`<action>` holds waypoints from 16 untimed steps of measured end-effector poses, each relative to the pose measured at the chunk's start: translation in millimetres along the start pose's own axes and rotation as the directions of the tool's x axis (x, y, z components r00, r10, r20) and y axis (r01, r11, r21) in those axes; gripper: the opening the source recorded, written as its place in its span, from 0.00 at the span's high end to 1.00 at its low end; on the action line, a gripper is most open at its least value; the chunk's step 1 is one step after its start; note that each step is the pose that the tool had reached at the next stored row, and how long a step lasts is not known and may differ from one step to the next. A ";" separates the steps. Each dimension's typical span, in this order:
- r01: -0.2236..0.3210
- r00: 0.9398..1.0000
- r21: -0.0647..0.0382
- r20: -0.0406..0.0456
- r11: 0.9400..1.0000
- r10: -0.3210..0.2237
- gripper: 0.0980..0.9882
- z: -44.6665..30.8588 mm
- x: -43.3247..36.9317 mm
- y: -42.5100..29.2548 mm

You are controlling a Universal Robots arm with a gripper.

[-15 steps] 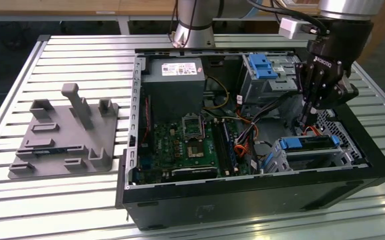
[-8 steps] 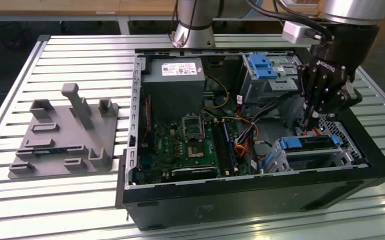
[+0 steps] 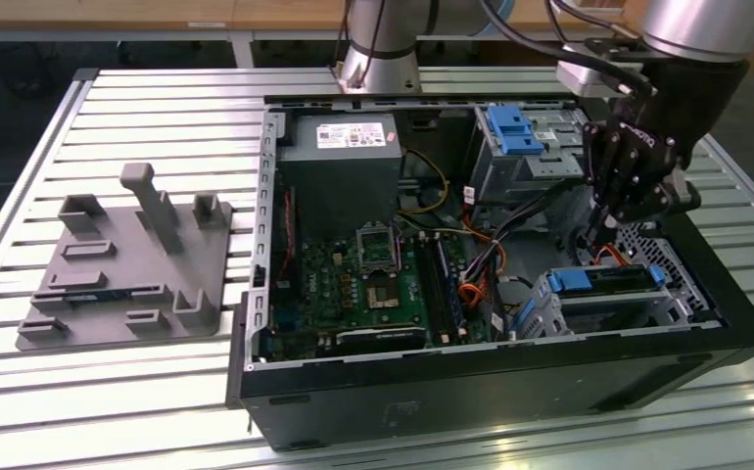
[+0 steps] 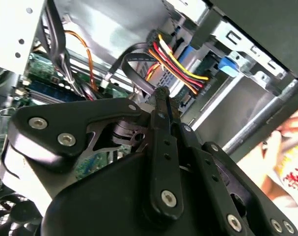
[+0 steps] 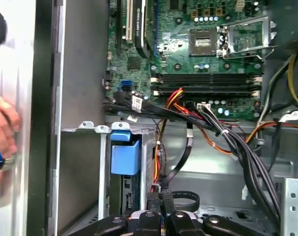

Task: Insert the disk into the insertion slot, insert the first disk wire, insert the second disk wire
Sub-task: 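Insert the second disk wire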

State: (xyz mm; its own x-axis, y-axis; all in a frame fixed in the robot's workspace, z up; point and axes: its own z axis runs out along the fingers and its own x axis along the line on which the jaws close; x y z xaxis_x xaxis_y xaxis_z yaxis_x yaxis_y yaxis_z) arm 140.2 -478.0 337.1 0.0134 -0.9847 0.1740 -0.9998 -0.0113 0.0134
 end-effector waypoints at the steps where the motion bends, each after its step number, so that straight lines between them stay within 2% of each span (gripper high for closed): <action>1: 0.000 1.000 0.000 0.010 1.000 0.000 0.95 0.3 1.3 0.0; 5: 0.000 0.999 0.001 0.048 1.000 0.000 0.95 1.1 7.2 0.7; 9: 0.001 0.997 0.001 0.077 1.000 -0.001 0.95 1.3 13.8 1.5; 14: 0.001 0.995 0.001 0.098 1.000 -0.001 0.95 -0.8 22.4 1.8; 16: 0.001 0.995 0.001 0.104 1.000 -0.001 0.95 -0.5 26.1 1.8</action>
State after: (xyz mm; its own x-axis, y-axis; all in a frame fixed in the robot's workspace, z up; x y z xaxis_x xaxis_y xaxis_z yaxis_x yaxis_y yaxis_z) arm 138.8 -503.7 342.1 0.0135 -0.9974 0.0708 -0.9998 -0.0126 0.0121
